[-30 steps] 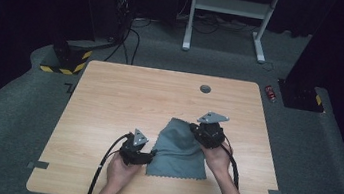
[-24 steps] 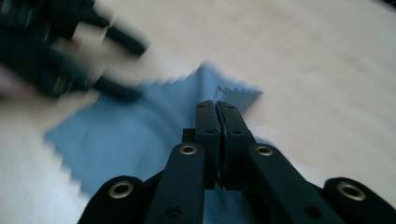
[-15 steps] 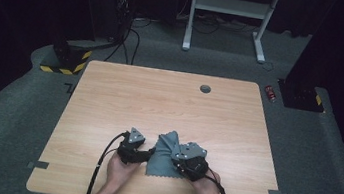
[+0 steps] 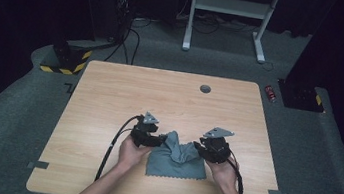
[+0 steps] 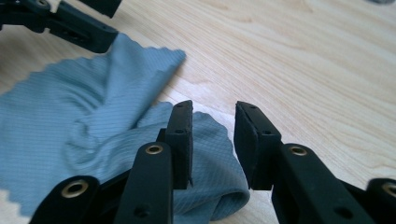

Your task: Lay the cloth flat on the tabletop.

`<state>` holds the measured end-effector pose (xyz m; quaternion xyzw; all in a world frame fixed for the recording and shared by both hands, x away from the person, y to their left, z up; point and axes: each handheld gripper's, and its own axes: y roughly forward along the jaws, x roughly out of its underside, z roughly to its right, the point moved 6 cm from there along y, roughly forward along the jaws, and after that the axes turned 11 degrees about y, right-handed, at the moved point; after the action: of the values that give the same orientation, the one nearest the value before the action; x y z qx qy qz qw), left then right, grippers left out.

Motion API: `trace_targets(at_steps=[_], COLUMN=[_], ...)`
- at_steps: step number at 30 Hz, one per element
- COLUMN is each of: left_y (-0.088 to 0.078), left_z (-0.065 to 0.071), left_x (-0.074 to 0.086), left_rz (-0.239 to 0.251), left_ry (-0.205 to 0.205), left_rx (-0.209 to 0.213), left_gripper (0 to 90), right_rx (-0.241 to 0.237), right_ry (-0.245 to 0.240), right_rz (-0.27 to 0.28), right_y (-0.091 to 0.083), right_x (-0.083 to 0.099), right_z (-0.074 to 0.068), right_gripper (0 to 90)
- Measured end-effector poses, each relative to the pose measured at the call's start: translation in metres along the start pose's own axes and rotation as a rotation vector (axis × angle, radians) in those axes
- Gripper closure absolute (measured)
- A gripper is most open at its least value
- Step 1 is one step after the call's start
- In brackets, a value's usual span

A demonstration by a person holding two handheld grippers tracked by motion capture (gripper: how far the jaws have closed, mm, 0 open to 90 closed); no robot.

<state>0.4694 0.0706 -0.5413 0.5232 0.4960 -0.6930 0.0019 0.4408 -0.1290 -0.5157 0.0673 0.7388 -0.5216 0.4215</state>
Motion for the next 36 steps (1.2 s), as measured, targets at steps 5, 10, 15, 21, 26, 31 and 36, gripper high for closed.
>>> trace_targets(at_steps=[5,10,15,21,26,31,36], left_y=[0.018,0.029,0.028,0.026,0.025,0.016,0.000], left_z=[0.004,0.006,0.005,0.003,0.004,0.003,0.002], left_x=[-0.008,-0.006,-0.006,-0.004,-0.004,-0.011,-0.020], left_rz=[-0.044,-0.060,-0.061,-0.063,-0.066,0.004,0.067], left_ry=[0.030,0.065,0.099,0.082,0.100,0.118,0.122], left_rx=[-0.007,-0.011,-0.005,0.028,0.027,0.000,-0.014], left_gripper=[44.3,52.8,71.0,86.7,89.6,90.0,90.0], right_rx=[0.010,0.005,-0.001,0.018,0.034,0.057,0.008], right_ry=[0.011,0.016,-0.001,-0.008,-0.002,-0.055,-0.049], right_rz=[-0.040,-0.116,-0.146,-0.087,-0.066,-0.093,-0.163], right_y=[0.015,0.031,0.037,0.028,0.025,0.039,0.050], right_x=[0.003,0.010,0.014,0.007,0.000,-0.001,0.000], right_z=[0.003,0.007,0.006,0.008,0.009,0.000,-0.003], right_gripper=[66.1,70.5,86.1,89.5,69.9,64.2,73.1])
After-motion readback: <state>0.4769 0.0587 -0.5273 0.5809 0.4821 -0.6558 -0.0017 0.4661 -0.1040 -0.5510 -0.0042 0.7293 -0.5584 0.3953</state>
